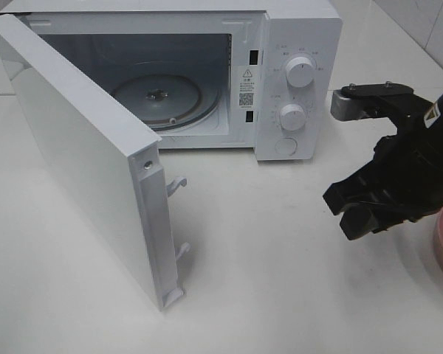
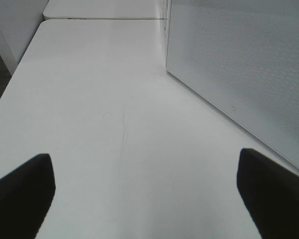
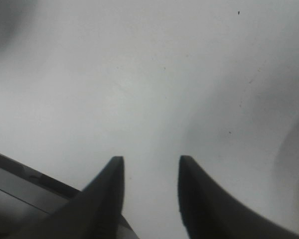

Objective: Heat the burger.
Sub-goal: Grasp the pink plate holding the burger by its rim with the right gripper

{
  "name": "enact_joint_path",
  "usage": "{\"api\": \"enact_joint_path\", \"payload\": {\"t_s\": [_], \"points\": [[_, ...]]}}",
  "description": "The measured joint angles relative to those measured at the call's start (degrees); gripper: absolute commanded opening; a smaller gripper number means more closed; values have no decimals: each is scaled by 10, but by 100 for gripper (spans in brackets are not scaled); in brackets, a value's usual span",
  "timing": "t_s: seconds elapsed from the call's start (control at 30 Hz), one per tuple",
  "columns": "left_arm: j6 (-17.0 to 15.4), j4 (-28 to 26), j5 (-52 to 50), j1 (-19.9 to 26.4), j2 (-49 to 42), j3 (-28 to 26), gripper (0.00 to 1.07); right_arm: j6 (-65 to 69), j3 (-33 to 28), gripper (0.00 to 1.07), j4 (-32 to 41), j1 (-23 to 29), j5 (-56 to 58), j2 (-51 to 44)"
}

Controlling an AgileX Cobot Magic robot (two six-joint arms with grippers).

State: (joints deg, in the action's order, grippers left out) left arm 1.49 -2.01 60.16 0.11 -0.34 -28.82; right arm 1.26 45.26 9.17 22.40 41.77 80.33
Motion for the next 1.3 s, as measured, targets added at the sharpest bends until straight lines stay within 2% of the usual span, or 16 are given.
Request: {"api": "enact_joint_path", "payload": {"t_s": [0.03,0.07,0.1,0.13,0.17,0.3,0.47,0.63,0.93,1.0,1.3], "points": [[0,0,0,0,0,0,91,0,0,68,0,0,0,0],[0,0,0,0,0,0,91,-4,0,86,-20,0,9,-4],[0,0,0,0,0,0,91,-4,0,94,-31,0,13,-5],[0,0,0,0,0,0,91,-4,0,94,-31,0,13,-5],[0,0,0,0,0,0,91,-3,0,103,-46,-4,18,-6],[0,0,0,0,0,0,91,5,0,102,-53,-21,28,-6],[0,0,0,0,0,0,91,24,0,100,-70,-64,44,-6],[0,0,0,0,0,0,91,42,0,98,-119,-122,53,-6],[0,0,0,0,0,0,91,50,-1,97,-132,-164,50,-6],[0,0,0,0,0,0,91,52,-19,96,-133,-183,23,9],[0,0,0,0,0,0,91,67,-48,94,-135,-184,-27,73]]}}
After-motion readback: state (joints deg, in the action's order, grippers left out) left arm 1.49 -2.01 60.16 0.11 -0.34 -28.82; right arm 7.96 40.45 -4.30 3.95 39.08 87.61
